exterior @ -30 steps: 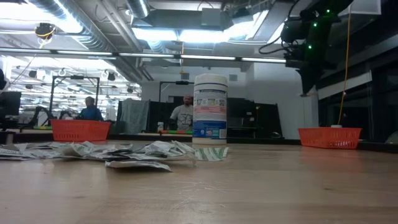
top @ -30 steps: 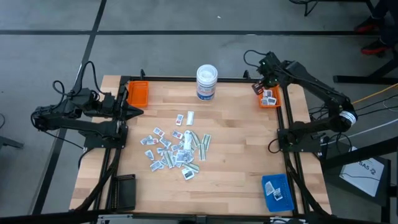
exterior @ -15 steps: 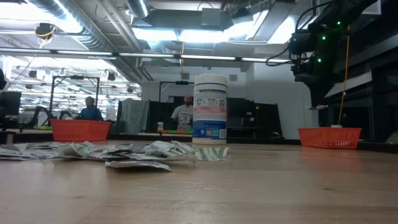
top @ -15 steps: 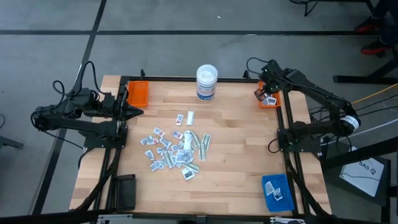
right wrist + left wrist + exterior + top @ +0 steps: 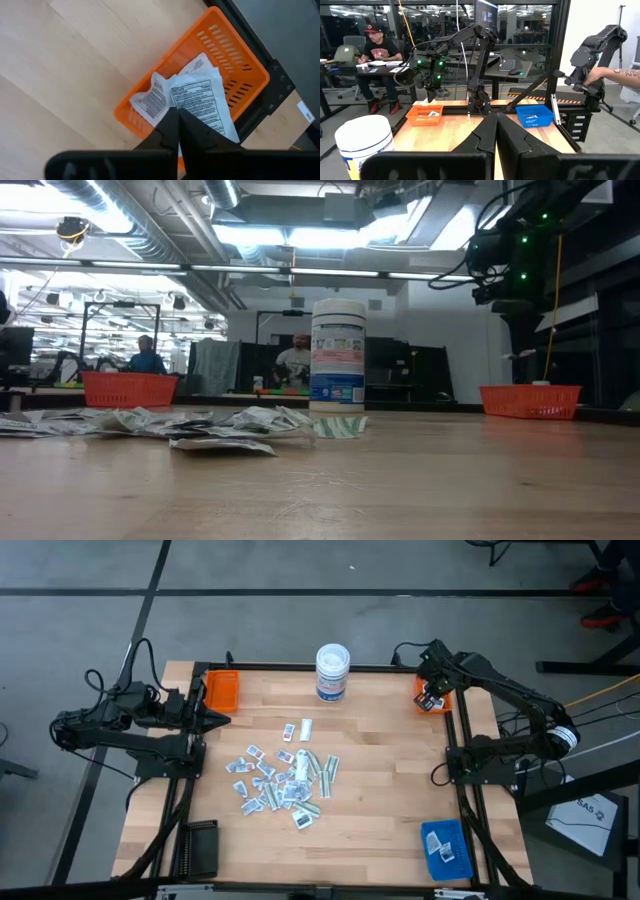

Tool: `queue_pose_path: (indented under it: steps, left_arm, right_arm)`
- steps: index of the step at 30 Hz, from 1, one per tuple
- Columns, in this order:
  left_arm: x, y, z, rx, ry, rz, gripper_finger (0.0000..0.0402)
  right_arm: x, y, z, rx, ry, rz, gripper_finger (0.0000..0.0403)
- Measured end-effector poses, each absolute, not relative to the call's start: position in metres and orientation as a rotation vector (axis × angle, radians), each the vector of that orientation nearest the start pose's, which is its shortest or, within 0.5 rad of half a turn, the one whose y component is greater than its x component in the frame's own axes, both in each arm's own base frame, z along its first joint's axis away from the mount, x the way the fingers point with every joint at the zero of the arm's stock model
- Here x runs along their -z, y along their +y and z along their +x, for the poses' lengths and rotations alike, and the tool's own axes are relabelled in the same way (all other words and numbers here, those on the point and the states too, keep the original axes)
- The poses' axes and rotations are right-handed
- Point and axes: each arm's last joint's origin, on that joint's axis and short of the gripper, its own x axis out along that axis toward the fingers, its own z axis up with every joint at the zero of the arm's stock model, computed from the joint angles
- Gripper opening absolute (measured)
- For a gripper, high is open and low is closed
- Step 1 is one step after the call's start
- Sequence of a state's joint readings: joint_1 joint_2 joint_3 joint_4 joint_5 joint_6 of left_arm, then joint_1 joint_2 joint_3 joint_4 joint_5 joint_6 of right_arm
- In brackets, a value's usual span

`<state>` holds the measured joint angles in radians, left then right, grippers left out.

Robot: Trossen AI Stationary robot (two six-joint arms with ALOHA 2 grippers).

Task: Pick & Place First Aid Supplies
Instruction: Put the gray towelette pack into the right orange bin

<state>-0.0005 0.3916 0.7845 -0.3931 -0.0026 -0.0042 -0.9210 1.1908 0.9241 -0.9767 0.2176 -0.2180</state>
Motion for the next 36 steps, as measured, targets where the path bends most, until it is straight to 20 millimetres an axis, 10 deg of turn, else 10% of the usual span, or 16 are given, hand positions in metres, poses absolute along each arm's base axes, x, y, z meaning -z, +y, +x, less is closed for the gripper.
queue_pose_path:
  steps: [18,36]
  left_arm:
    - [-0.353,0.0,0.076,-0.002,0.0,-0.004,0.0004]
    - [-0.353,0.0,0.076,-0.002,0.0,-0.004,0.0004]
  right_arm:
    - [-0.251,-0.167,0.119,0.81,1.337,0.233,0.015]
    - [-0.253,-0.13,0.166,0.59,1.213,0.182,0.0162]
